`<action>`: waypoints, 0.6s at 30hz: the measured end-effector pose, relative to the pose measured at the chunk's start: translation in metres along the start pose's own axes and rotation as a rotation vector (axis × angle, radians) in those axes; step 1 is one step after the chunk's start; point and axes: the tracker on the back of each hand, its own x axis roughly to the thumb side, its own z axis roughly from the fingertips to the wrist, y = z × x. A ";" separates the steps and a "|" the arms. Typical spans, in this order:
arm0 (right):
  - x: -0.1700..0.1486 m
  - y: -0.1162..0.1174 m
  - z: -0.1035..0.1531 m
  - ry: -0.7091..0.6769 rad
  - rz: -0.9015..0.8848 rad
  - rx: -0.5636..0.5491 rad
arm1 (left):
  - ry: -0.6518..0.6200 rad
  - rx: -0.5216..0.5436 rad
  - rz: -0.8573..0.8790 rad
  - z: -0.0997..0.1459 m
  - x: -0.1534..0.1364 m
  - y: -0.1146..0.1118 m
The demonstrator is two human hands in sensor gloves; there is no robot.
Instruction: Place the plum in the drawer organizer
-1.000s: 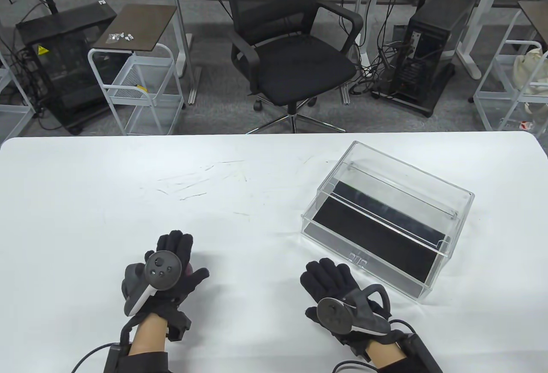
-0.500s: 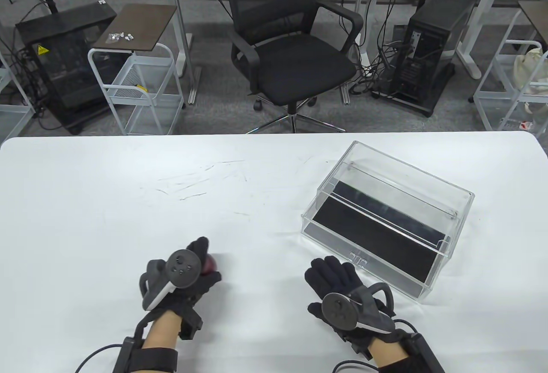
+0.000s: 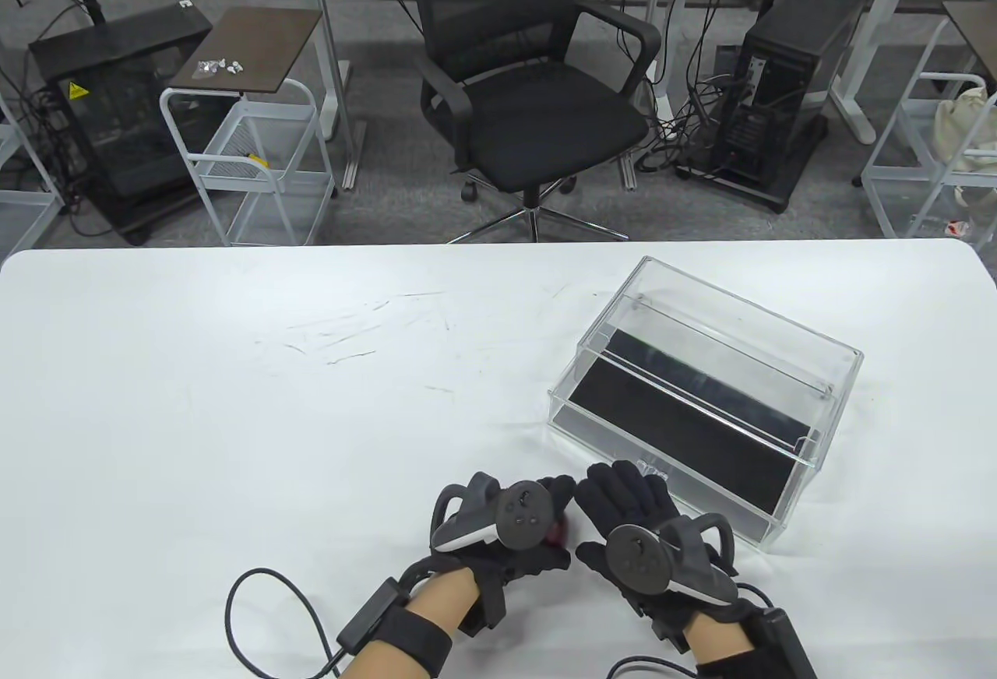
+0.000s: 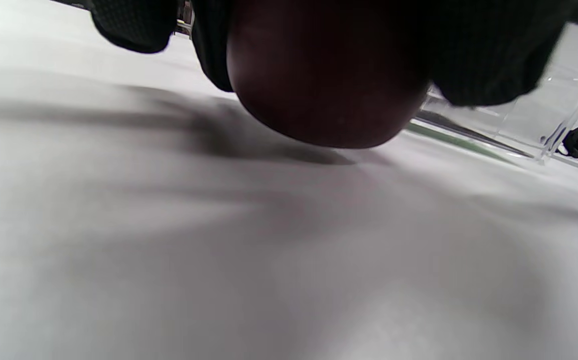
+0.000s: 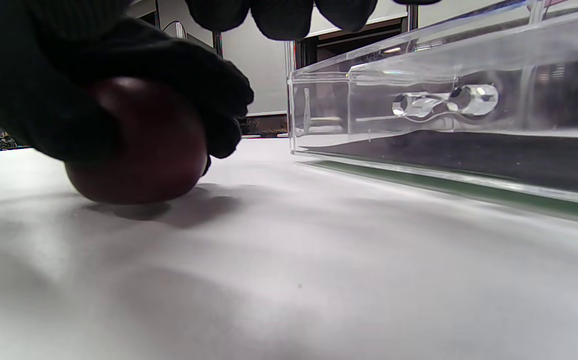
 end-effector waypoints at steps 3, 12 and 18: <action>-0.001 0.000 -0.001 0.004 -0.011 0.002 | -0.001 -0.018 -0.008 -0.001 0.001 -0.004; -0.001 0.001 -0.001 0.000 -0.020 0.014 | 0.002 -0.012 0.007 0.001 0.001 -0.002; -0.001 0.001 0.000 -0.015 -0.040 0.012 | 0.043 0.058 0.003 0.039 -0.013 0.032</action>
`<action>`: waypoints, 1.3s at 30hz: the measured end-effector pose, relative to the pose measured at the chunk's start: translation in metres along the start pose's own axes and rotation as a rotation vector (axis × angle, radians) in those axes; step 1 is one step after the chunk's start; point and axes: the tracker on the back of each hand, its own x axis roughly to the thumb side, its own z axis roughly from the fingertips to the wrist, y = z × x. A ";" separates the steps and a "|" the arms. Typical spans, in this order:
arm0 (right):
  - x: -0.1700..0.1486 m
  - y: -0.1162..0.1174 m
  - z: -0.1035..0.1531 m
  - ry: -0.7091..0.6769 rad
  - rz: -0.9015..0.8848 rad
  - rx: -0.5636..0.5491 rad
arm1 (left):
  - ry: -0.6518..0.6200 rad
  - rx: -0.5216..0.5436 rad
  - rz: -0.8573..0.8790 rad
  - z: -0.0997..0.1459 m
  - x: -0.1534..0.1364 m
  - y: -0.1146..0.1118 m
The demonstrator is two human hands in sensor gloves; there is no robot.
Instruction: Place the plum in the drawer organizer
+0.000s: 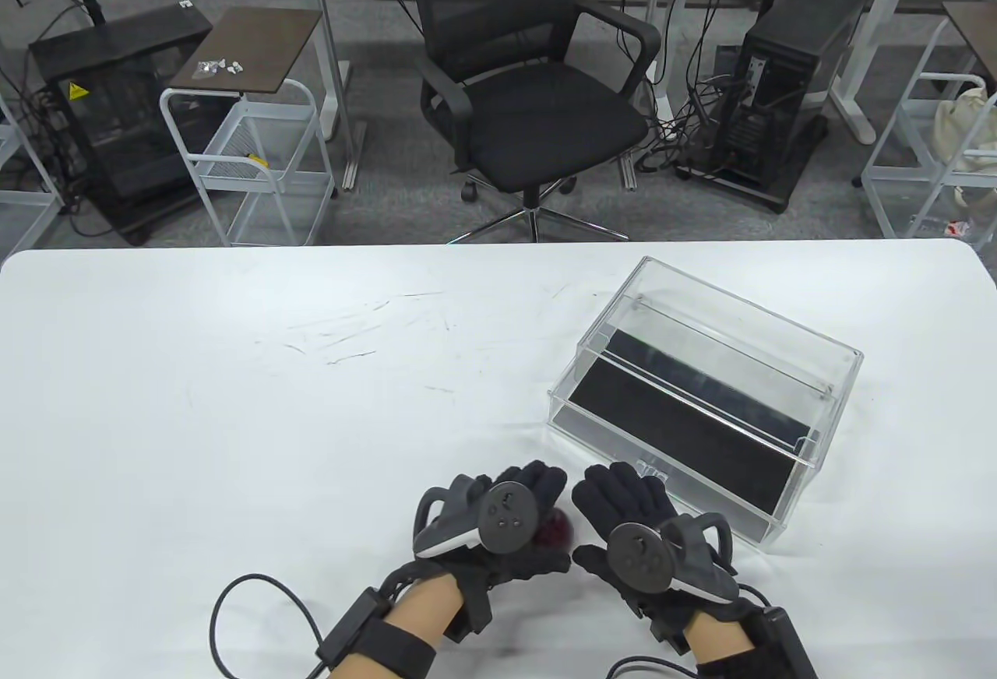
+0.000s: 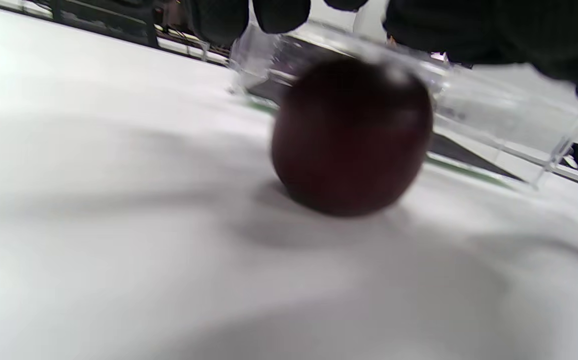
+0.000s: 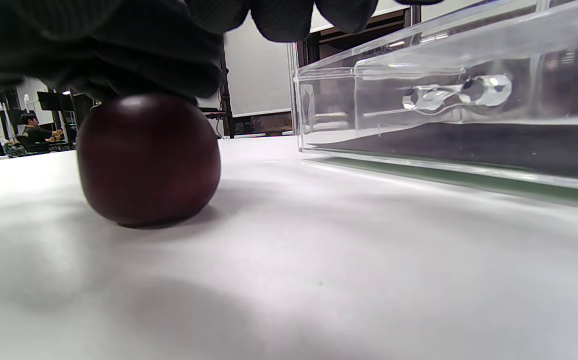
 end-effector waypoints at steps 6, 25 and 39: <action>0.013 0.003 -0.007 -0.021 0.012 0.049 | -0.043 0.157 -0.166 0.055 -0.052 0.027; 0.026 -0.015 -0.054 0.200 0.058 0.182 | -0.054 0.152 -0.085 0.083 -0.092 0.015; -0.101 -0.089 -0.054 1.064 0.185 0.168 | -0.034 0.157 -0.059 0.082 -0.094 0.016</action>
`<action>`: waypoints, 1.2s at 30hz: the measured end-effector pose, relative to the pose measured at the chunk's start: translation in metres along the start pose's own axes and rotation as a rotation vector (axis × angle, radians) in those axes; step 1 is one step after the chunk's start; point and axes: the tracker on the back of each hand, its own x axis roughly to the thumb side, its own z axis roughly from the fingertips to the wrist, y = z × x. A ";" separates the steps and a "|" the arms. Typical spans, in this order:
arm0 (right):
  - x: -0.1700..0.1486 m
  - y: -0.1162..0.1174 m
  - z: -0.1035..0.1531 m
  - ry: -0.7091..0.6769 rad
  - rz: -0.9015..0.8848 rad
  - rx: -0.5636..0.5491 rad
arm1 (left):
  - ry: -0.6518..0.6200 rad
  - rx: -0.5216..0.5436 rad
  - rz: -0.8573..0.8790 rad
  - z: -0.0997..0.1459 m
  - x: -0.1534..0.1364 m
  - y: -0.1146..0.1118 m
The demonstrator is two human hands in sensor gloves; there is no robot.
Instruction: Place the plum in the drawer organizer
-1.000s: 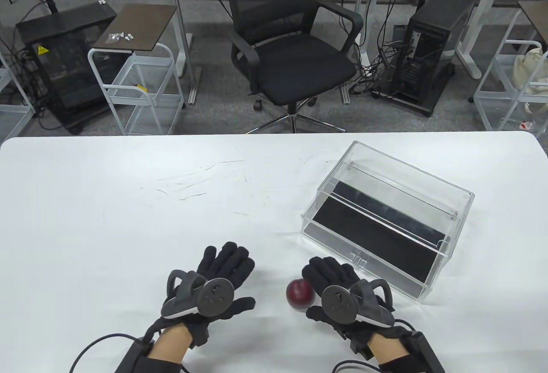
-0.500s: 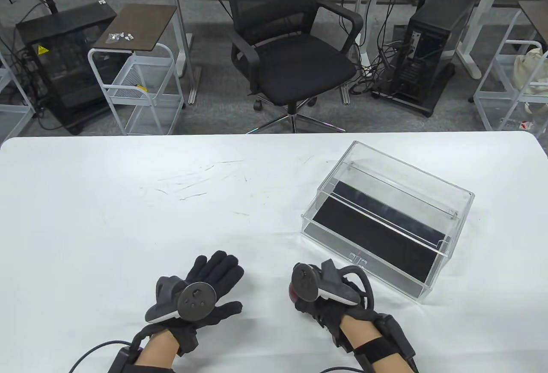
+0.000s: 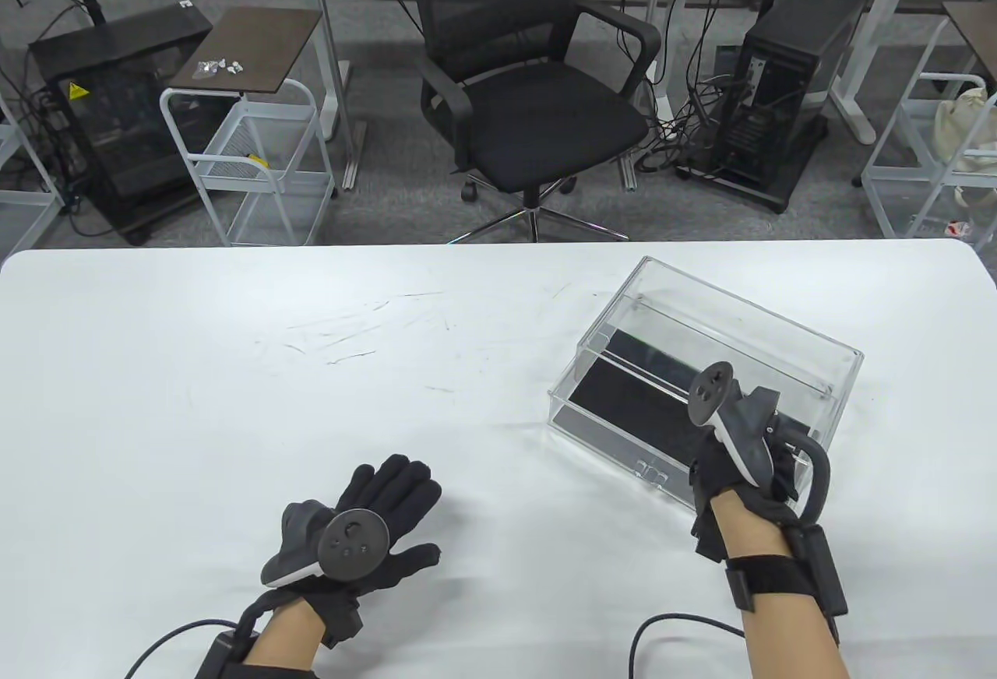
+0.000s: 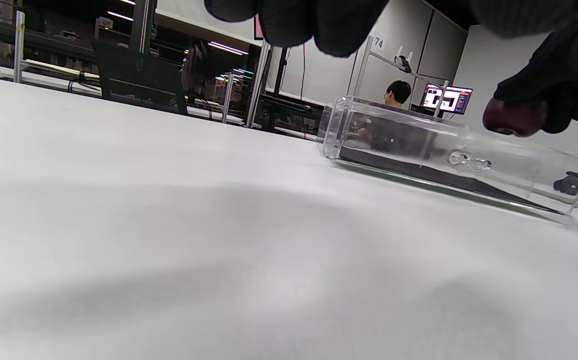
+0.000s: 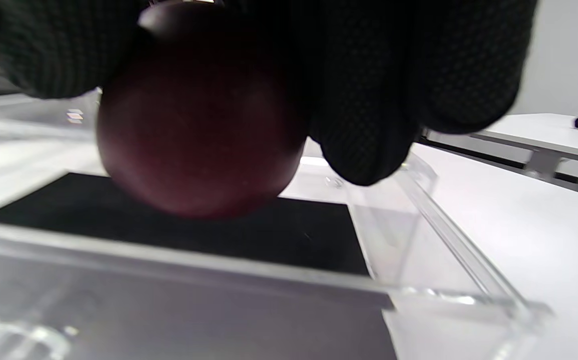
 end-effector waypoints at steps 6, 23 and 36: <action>0.005 0.015 -0.014 0.077 0.067 0.069 | 0.008 -0.006 0.001 0.000 0.000 0.001; 0.007 0.053 -0.039 0.167 0.070 0.261 | 0.034 -0.026 0.015 -0.001 -0.003 0.002; -0.009 0.005 0.018 -0.172 -0.163 -0.143 | 0.034 -0.035 0.014 -0.001 -0.003 0.001</action>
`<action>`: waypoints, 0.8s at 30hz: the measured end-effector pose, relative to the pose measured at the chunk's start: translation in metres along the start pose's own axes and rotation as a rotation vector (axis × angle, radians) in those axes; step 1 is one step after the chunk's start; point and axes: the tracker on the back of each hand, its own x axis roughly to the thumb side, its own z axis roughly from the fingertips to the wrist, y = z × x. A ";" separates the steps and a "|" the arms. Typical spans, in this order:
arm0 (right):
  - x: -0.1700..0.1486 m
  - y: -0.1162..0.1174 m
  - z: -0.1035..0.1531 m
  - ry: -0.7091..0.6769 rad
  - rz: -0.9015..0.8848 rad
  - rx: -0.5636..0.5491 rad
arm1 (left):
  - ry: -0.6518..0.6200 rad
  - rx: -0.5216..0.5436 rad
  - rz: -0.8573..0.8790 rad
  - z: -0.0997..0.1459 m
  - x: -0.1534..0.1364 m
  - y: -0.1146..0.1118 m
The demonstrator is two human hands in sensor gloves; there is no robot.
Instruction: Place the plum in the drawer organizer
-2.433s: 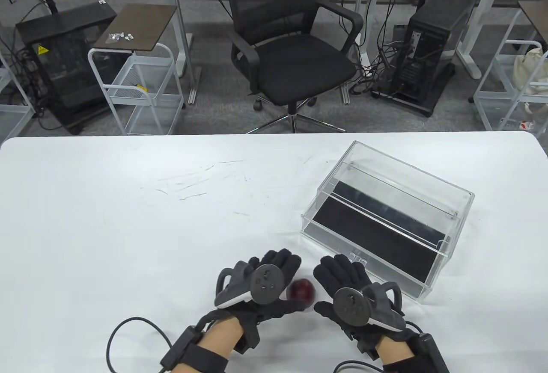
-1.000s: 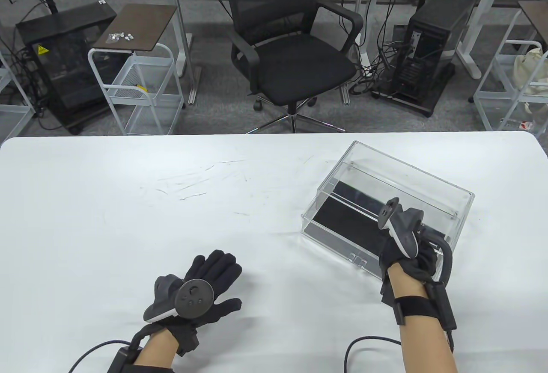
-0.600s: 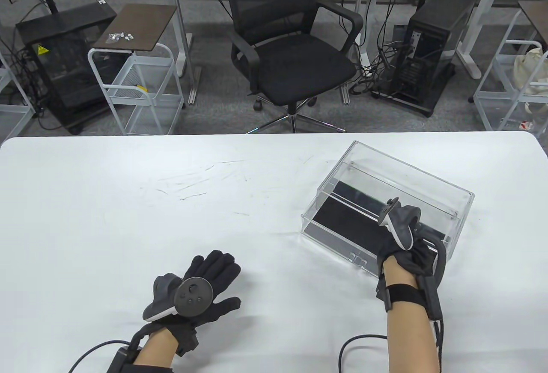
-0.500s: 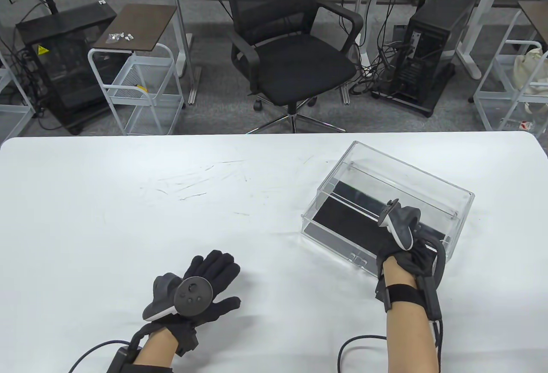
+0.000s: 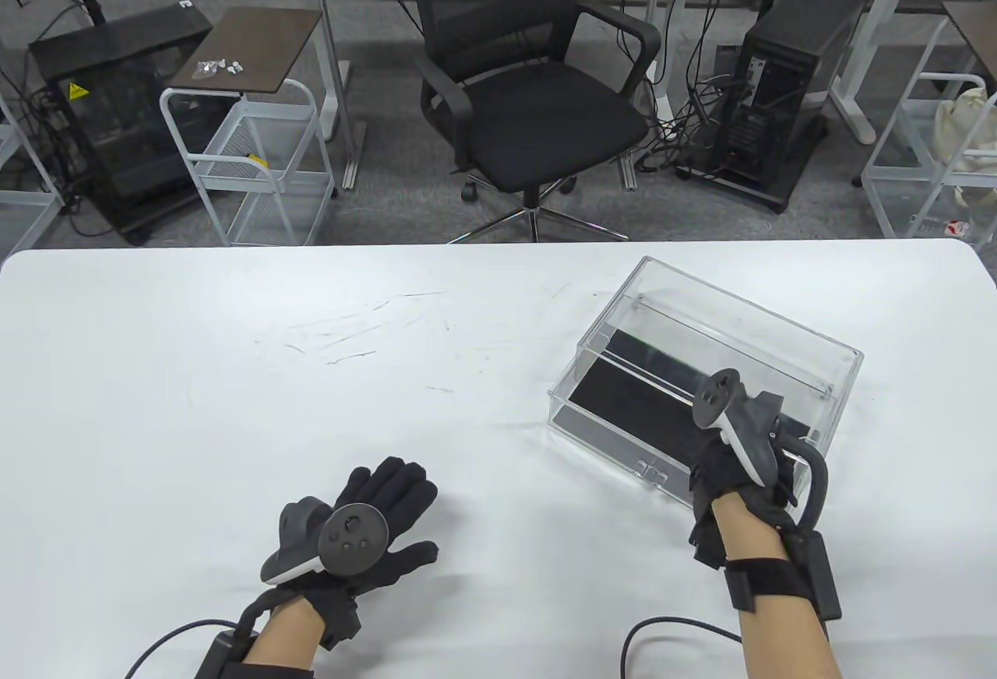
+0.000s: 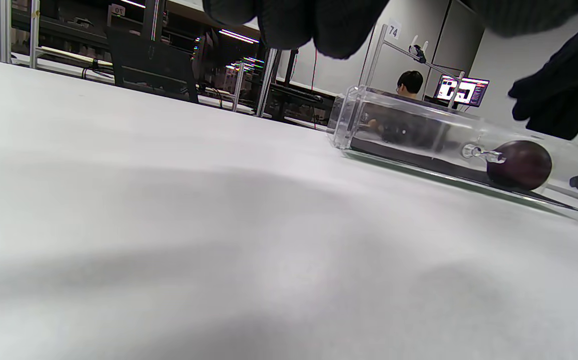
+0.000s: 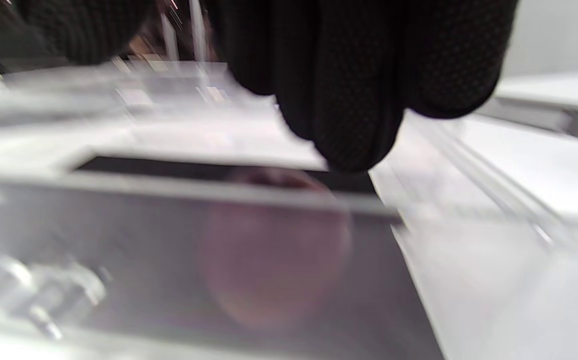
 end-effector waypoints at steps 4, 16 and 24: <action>0.001 -0.003 0.035 -0.121 -0.094 -0.113 | -0.003 -0.003 -0.003 0.000 0.001 -0.001; -0.017 0.094 0.013 0.206 -0.442 0.516 | 0.014 0.004 -0.009 0.001 0.001 -0.001; -0.011 0.118 0.008 0.278 -0.738 0.578 | 0.030 0.010 -0.002 0.001 -0.001 0.000</action>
